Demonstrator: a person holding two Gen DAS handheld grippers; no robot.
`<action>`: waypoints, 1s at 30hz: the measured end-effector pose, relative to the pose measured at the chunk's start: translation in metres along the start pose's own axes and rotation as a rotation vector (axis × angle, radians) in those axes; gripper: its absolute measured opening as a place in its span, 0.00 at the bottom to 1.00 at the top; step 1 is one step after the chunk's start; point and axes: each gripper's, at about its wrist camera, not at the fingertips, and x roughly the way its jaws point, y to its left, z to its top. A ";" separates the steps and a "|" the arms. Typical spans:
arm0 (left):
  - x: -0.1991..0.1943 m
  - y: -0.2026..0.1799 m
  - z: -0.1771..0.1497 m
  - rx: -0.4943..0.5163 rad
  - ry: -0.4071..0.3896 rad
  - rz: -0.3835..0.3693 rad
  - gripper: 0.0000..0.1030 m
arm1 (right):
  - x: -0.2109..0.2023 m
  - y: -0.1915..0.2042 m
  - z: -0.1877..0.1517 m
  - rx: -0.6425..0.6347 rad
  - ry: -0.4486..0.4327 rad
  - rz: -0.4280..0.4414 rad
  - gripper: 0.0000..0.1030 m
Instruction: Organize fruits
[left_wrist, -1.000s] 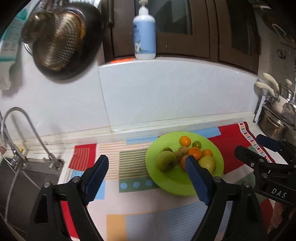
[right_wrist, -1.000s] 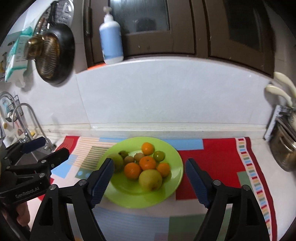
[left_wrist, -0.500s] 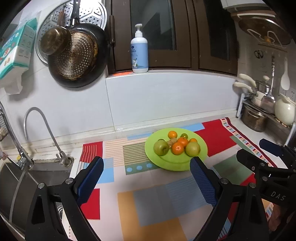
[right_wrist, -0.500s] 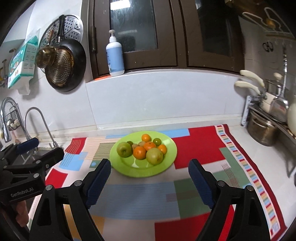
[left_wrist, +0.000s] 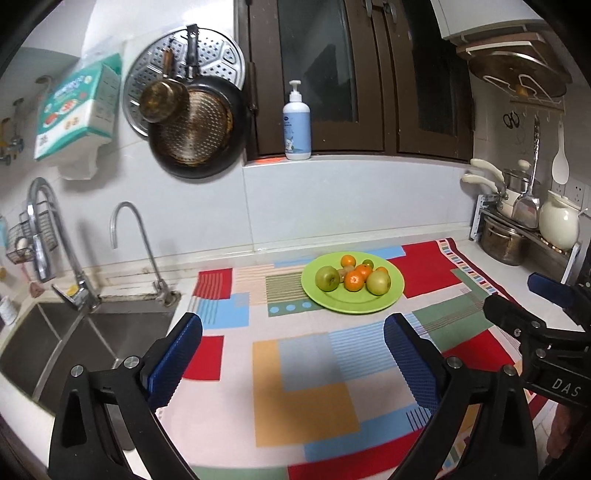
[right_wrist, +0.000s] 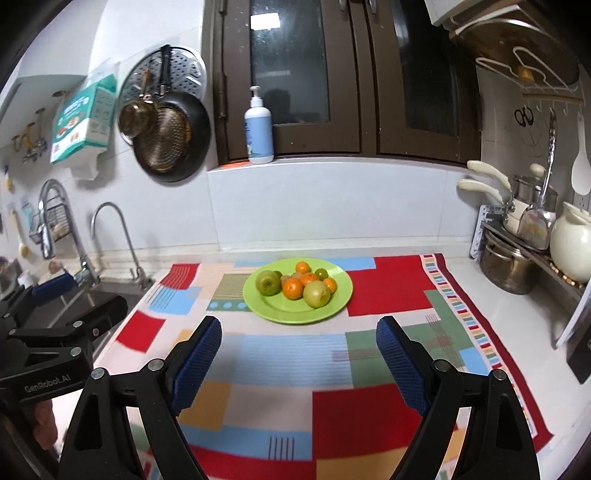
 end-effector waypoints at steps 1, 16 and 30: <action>-0.005 -0.001 -0.003 -0.004 -0.002 0.002 1.00 | -0.007 0.000 -0.002 -0.004 -0.004 0.002 0.84; -0.075 -0.015 -0.038 -0.009 -0.017 0.032 1.00 | -0.077 -0.004 -0.030 -0.018 -0.020 0.030 0.89; -0.107 -0.019 -0.055 -0.010 -0.024 0.055 1.00 | -0.106 -0.006 -0.050 -0.031 -0.017 0.032 0.89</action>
